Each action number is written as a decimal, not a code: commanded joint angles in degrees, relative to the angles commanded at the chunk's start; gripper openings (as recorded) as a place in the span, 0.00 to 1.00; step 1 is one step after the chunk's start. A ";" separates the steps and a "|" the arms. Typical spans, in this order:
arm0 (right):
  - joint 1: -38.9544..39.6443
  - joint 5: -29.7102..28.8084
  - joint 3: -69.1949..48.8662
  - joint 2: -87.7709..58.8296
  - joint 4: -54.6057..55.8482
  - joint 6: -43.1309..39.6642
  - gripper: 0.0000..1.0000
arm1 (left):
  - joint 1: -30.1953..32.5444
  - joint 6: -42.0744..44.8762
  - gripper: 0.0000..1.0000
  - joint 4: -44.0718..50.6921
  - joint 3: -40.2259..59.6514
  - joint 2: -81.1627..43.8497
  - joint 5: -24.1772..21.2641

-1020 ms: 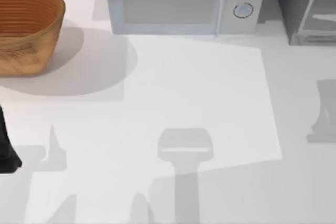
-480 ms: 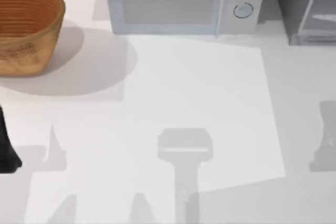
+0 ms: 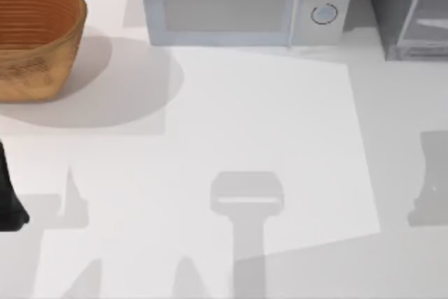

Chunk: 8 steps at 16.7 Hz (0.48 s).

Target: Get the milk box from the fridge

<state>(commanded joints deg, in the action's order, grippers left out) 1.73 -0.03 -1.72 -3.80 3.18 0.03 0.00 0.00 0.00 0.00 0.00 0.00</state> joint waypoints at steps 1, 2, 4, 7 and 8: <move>1.21 -0.09 -1.04 -2.41 2.00 -0.05 0.00 | 0.00 0.00 1.00 0.00 0.00 0.00 0.00; 2.65 -0.22 -2.29 -5.42 4.39 -0.11 0.00 | 0.00 0.00 1.00 0.00 0.00 0.00 0.00; 6.10 -0.54 -5.25 -13.25 10.10 -0.19 0.00 | 0.00 0.00 1.00 0.00 0.00 0.00 0.00; 12.35 -1.09 -10.37 -28.69 20.20 -0.15 0.00 | 0.00 0.00 1.00 0.00 0.00 0.00 0.00; 14.61 -1.28 -12.15 -34.55 23.77 -0.08 0.00 | 0.00 0.00 1.00 0.00 0.00 0.00 0.00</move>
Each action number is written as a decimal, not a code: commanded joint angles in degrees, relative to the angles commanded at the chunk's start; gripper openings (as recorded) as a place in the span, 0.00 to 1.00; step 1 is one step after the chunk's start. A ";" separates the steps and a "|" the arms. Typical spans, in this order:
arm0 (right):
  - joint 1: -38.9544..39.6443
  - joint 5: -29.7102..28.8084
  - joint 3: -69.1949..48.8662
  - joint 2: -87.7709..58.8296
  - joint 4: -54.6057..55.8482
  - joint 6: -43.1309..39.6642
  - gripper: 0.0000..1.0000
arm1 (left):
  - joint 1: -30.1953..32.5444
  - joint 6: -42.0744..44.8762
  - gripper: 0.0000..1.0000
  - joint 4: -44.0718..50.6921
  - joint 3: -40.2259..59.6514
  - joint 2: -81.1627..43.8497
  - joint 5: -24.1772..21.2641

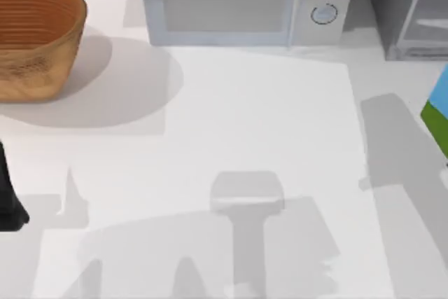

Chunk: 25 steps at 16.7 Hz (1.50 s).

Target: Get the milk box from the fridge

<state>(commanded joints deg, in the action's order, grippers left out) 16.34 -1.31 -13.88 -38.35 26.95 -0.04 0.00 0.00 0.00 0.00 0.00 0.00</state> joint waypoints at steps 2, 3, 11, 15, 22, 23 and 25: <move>4.61 -0.36 -3.56 -12.29 7.20 0.24 0.00 | 0.00 0.00 1.00 0.00 0.00 0.00 0.00; 6.93 -0.54 -5.32 -18.56 10.78 0.40 0.00 | 0.00 0.00 1.00 0.00 0.00 0.00 0.00; 23.38 -1.64 -18.45 -60.02 36.70 1.29 0.00 | 0.00 0.00 1.00 0.00 0.00 0.00 0.00; 28.28 -1.95 -22.85 -70.69 44.90 1.01 0.00 | 0.00 0.00 1.00 0.00 0.00 0.00 0.00; 29.24 -1.98 -23.75 -73.27 46.87 0.98 0.00 | 0.00 0.00 1.00 0.00 0.00 0.00 0.00; 29.24 -2.00 -23.88 -73.46 46.87 0.96 0.00 | 0.00 0.00 1.00 0.00 0.00 0.00 0.00; 29.15 -2.08 -25.42 -75.54 46.91 0.80 0.00 | 0.00 0.00 1.00 0.00 0.00 0.00 0.00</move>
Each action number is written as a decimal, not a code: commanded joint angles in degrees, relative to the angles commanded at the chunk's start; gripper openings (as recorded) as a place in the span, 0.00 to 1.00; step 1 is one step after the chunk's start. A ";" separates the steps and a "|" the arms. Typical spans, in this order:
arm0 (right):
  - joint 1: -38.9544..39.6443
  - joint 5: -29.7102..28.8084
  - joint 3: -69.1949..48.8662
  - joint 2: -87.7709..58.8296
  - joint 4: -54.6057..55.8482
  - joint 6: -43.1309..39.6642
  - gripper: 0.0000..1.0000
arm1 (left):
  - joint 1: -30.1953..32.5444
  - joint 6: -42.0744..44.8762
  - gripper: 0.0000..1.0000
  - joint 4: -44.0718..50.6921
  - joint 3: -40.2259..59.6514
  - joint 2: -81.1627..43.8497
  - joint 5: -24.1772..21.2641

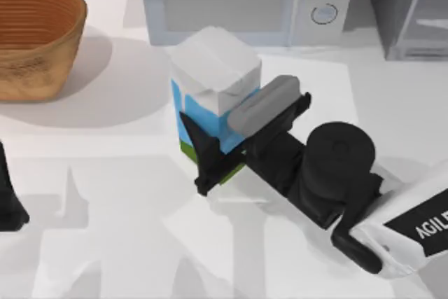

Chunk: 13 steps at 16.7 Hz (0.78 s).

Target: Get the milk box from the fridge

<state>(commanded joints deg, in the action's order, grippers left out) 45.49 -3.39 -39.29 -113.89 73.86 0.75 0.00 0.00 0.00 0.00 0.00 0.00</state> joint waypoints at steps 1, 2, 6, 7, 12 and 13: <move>-0.04 -0.02 -1.35 -1.70 0.09 -0.06 0.00 | 0.00 0.00 1.00 0.00 0.00 0.00 0.00; -0.07 -0.03 -2.99 -3.67 0.26 -0.07 0.00 | 0.00 0.00 1.00 0.00 0.00 0.00 0.00; -0.03 0.15 -10.09 -10.95 1.26 0.03 0.00 | 0.00 0.00 1.00 0.00 0.00 0.00 0.00; -0.03 0.19 -11.27 -12.00 1.46 -0.02 0.00 | 0.00 0.00 1.00 0.00 0.00 0.00 0.00; -0.04 0.22 -11.98 -12.66 1.56 -0.06 0.00 | 0.00 0.00 1.00 0.00 0.00 0.00 0.00; -0.04 0.22 -11.98 -12.66 1.56 -0.06 0.08 | 0.00 0.00 1.00 0.00 0.00 0.00 0.00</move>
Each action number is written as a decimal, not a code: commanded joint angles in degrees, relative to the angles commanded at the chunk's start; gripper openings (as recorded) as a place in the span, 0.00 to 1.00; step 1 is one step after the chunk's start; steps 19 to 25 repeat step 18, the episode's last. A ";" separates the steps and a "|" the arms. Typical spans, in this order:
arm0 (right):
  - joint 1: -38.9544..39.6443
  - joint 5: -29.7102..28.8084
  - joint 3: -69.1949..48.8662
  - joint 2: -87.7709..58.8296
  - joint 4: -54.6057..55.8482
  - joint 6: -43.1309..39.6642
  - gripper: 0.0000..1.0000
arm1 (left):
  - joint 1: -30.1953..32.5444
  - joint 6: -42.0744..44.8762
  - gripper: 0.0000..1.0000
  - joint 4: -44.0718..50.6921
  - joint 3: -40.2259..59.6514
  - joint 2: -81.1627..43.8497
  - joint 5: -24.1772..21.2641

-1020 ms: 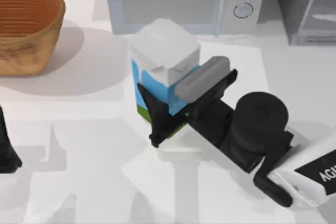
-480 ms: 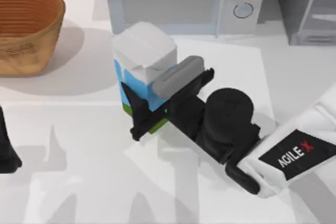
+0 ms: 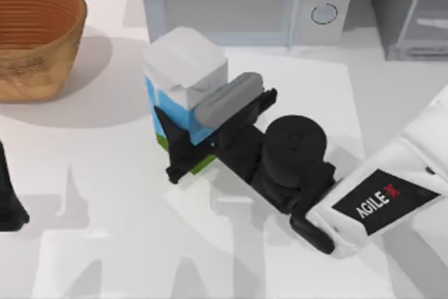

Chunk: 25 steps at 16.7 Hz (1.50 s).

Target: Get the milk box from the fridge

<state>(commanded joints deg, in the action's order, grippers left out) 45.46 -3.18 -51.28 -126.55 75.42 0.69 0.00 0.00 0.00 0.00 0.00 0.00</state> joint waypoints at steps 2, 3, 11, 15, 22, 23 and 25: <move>0.00 0.00 0.00 0.00 0.00 0.00 0.23 | 0.00 0.00 1.00 0.00 0.00 0.00 0.00; 0.00 0.00 0.00 0.00 0.00 0.00 0.30 | 0.00 0.00 1.00 0.00 0.00 0.00 0.00; 0.00 0.00 0.00 0.00 0.00 0.00 0.90 | 0.00 0.00 1.00 0.00 0.00 0.00 0.00; 0.00 0.00 0.00 0.00 0.00 0.00 1.00 | 0.00 0.00 1.00 0.00 0.00 0.00 0.00; 0.00 0.00 0.00 0.00 0.00 0.00 1.00 | 0.00 0.00 1.00 0.00 0.00 0.00 0.00; 0.00 0.00 0.00 0.00 0.00 0.00 1.00 | 0.00 0.00 1.00 0.00 0.00 0.00 0.00; 0.00 0.00 0.00 0.00 0.00 0.00 1.00 | 0.00 0.00 1.00 0.00 0.00 0.00 0.00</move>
